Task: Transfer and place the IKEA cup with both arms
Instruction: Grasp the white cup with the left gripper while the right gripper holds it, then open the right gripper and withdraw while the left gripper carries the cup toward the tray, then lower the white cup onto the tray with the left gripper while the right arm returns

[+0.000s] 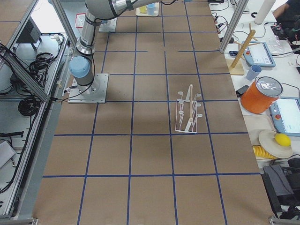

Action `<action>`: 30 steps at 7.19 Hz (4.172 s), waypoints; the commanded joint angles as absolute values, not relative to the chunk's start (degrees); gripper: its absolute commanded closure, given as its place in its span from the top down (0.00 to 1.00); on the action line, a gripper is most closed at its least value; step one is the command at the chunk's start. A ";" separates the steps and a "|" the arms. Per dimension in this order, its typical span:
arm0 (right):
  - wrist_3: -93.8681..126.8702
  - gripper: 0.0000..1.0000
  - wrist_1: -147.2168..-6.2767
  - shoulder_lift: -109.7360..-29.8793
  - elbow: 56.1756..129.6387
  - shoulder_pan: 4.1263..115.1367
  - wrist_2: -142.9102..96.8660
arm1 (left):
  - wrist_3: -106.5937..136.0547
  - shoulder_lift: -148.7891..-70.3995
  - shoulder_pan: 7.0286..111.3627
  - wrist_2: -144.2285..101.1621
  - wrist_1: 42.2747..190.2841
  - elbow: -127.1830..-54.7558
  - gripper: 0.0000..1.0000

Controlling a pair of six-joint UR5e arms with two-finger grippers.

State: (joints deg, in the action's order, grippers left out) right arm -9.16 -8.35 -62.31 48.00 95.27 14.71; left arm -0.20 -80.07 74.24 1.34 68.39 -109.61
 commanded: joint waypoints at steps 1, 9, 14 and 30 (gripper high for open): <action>-9.14 0.48 -8.26 -62.31 48.08 95.27 14.68 | -0.18 -80.24 74.27 1.67 67.15 -109.60 0.00; -8.17 1.00 -8.96 -62.49 46.93 85.21 26.82 | 0.43 -79.98 73.74 14.51 67.58 -107.86 0.00; 7.43 0.99 -43.76 -63.63 48.08 80.06 67.39 | -4.19 -81.13 65.76 51.86 74.25 -101.69 0.00; 13.19 1.00 -79.98 -91.67 89.21 87.98 90.02 | -69.52 -101.16 31.03 86.39 63.84 -110.64 0.00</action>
State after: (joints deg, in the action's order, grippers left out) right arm 13.74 -80.00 -91.10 88.29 87.92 91.86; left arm -69.50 -100.98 31.28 86.27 67.02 -108.77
